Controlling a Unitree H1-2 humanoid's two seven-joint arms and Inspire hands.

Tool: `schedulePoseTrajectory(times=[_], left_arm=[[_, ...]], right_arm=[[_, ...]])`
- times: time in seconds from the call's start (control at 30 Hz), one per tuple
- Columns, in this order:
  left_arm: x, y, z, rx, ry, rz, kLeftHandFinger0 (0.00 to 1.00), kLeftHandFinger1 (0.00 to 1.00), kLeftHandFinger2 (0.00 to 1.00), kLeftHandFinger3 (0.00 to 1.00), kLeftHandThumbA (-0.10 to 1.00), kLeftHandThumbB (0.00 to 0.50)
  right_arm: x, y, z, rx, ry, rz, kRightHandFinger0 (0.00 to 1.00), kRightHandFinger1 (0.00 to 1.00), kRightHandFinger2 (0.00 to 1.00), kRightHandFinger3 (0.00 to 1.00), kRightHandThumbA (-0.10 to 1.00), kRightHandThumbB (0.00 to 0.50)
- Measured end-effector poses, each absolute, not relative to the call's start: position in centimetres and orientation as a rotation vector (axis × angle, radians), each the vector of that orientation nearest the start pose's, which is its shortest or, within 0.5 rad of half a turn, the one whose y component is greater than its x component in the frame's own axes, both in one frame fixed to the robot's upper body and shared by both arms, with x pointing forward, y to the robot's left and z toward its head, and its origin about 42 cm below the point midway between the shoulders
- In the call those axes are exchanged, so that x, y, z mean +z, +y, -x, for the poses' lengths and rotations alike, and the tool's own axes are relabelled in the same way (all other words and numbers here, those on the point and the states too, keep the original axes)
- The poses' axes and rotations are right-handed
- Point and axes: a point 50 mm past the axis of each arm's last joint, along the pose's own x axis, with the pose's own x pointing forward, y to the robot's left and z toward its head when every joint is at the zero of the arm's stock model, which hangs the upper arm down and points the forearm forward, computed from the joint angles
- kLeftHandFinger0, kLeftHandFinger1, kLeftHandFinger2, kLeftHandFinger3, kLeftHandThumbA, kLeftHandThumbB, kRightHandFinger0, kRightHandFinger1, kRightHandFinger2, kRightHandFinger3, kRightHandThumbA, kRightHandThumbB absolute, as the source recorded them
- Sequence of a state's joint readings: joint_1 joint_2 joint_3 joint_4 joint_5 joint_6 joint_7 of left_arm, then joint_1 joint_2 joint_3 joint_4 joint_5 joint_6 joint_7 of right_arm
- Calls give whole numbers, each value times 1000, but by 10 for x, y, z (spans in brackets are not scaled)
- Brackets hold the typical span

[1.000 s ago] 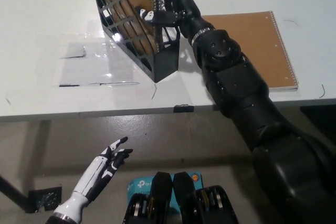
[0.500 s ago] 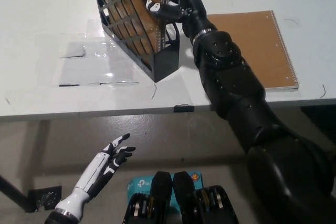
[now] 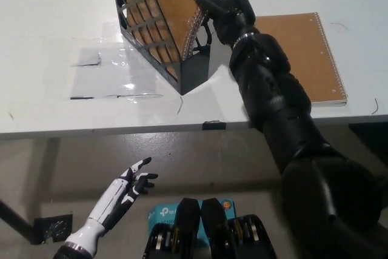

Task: Use the right hand to pick up a book from the book holder on the left side and put it on another book on the right side

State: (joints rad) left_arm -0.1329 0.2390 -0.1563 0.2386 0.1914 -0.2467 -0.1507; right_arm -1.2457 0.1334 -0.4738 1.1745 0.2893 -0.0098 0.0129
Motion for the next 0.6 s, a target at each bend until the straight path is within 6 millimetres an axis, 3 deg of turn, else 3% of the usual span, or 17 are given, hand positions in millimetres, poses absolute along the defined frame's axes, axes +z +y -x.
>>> schedulePoseTrajectory(times=[0.23,0.4,0.6], left_arm=[[80,239,-320,-361,-97,-447,672,688,744,938,1000,120],[81,239,-321,-363,-100,-447,653,675,746,934,1000,118],[85,238,-326,-366,-113,-450,644,664,740,926,1000,128]], right_arm=[[317,-60,-571,205,131,-795,0,255,758,1000,-100,107],[349,-62,-575,237,103,-870,0,255,755,1000,-100,96],[406,-71,-577,286,16,-919,0,249,770,1000,-100,77]])
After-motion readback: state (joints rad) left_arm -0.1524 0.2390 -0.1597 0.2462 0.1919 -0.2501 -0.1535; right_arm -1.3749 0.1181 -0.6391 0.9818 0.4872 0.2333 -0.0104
